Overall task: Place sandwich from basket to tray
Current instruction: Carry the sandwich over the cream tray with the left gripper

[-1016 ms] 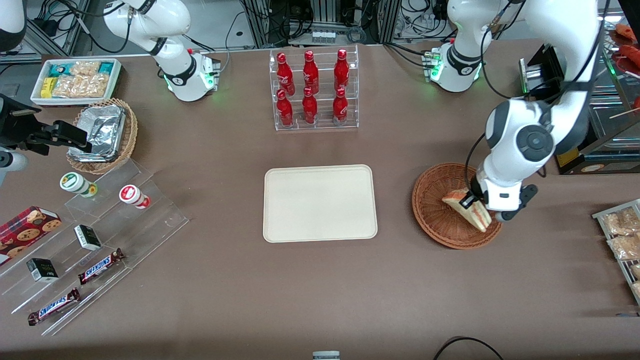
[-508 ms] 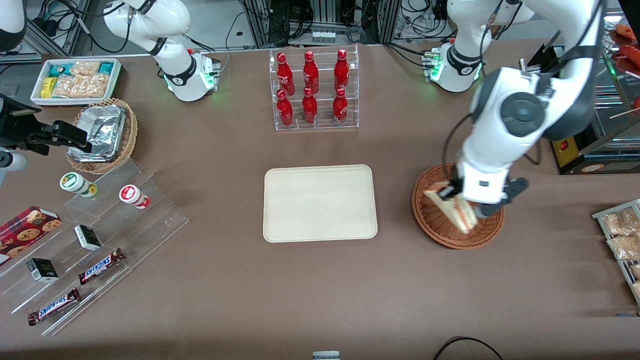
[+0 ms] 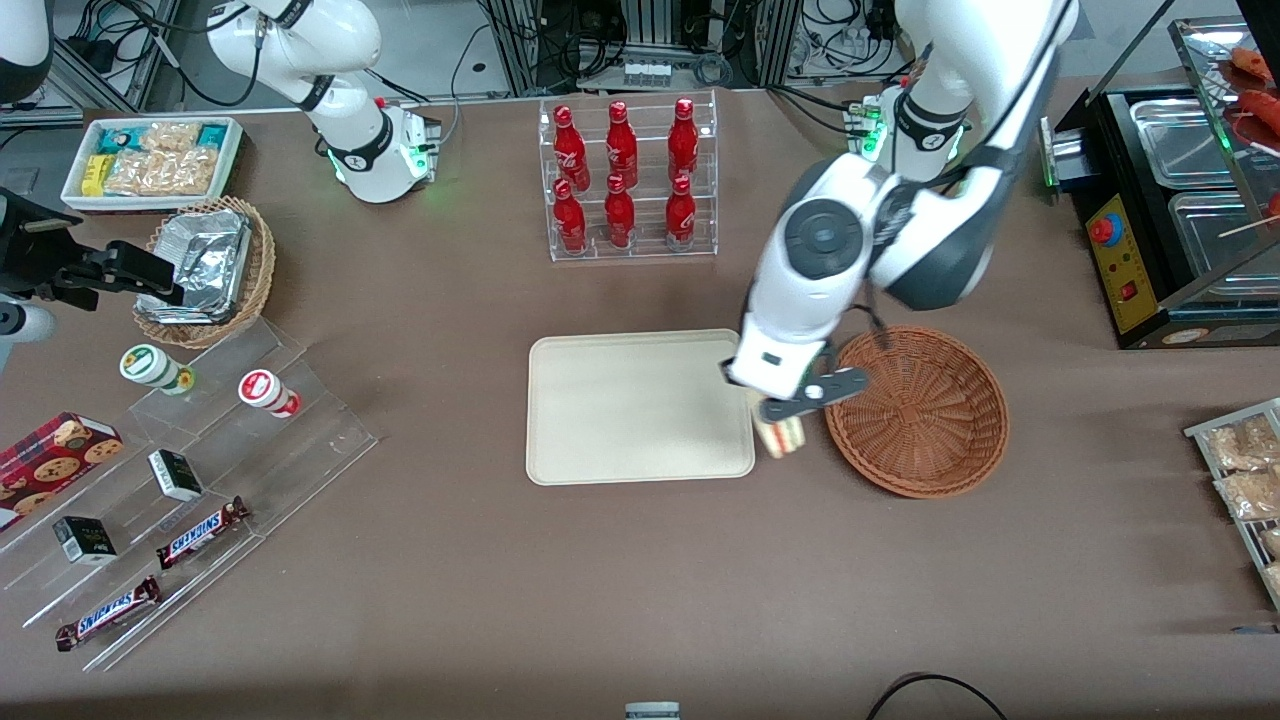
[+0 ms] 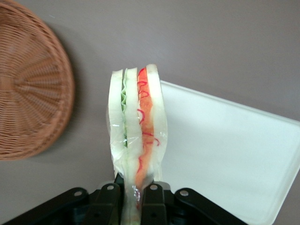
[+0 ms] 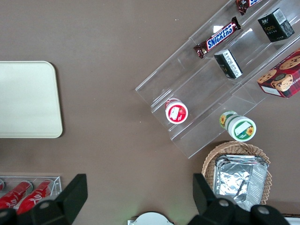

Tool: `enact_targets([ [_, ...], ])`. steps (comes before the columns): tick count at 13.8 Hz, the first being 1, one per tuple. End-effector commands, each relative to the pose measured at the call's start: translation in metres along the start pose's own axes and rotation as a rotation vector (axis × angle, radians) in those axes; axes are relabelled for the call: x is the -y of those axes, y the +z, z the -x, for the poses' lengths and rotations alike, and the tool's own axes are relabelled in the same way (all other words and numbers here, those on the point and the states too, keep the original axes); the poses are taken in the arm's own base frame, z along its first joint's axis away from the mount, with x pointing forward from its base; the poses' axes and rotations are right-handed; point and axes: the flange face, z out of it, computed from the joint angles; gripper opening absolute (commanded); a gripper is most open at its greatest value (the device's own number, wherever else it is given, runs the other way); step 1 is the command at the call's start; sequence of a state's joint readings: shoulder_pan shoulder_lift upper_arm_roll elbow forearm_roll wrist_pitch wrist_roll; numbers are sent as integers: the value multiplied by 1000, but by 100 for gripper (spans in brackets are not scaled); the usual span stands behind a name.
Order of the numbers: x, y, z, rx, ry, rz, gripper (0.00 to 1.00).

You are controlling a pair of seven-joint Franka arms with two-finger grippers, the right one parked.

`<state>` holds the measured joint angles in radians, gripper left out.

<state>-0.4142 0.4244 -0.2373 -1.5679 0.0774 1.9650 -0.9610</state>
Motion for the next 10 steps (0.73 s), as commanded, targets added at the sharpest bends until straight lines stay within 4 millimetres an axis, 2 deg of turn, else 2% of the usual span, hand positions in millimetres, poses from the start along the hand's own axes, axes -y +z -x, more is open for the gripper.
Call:
enact_targets([
  [1, -43, 22, 7, 4, 49, 23, 0],
  [5, -88, 71, 39, -16, 135, 78, 0],
  [8, -100, 102, 44, -21, 145, 113, 0],
  [10, -111, 124, 62, -11, 178, 104, 0],
])
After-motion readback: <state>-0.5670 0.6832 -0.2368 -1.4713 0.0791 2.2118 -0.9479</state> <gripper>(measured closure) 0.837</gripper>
